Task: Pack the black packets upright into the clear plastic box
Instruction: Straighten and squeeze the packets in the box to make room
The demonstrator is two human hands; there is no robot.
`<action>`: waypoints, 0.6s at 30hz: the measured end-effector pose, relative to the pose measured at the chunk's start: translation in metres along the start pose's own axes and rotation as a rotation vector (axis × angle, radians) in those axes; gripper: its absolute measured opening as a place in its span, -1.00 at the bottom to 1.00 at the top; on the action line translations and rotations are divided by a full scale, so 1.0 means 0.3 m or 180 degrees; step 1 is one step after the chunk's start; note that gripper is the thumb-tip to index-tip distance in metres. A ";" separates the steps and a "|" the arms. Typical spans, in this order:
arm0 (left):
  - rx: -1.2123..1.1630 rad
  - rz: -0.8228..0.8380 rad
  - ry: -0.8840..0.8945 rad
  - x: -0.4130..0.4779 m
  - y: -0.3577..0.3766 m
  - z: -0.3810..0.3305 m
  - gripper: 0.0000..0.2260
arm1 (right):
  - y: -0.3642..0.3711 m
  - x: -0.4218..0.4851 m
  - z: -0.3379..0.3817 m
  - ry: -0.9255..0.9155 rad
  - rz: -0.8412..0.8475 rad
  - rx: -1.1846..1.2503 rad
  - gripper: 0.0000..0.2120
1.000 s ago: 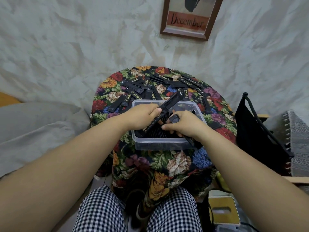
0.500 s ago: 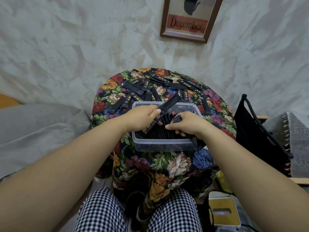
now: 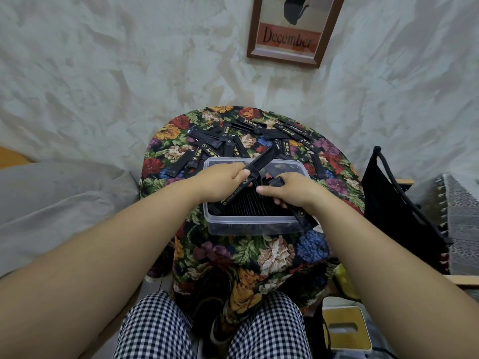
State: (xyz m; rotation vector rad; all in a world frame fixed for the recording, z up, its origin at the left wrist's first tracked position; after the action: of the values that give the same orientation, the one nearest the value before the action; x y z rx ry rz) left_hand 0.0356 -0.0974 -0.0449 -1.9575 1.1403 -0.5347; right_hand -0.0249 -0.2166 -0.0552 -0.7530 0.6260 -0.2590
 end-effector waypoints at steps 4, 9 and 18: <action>-0.0258 -0.0241 0.0054 0.000 -0.017 0.010 -0.65 | -0.018 0.013 -0.058 0.0206 0.0147 0.1059 -0.63; -0.0331 -0.0185 0.0038 -0.001 -0.011 0.034 -0.67 | 0.019 0.013 -0.073 0.0500 0.0691 0.2250 -0.86; -0.0098 -0.0241 0.0039 -0.010 -0.022 0.019 -0.63 | -0.064 0.008 -0.015 -0.0092 0.0200 0.1517 -0.84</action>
State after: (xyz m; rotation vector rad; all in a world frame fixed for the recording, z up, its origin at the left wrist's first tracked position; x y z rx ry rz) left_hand 0.0415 -0.0906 -0.0428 -2.0330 1.0915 -0.5728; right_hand -0.0258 -0.2337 -0.0452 -0.2777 0.5315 -0.3239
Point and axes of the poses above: each hand's wrist, its own x-axis towards the middle knuckle, its own y-axis out of the palm, z = x × y, the point moved 10 cm from there along x, towards the middle knuckle, and after that the axes turned 12 degrees about y, right-handed, at the moved point
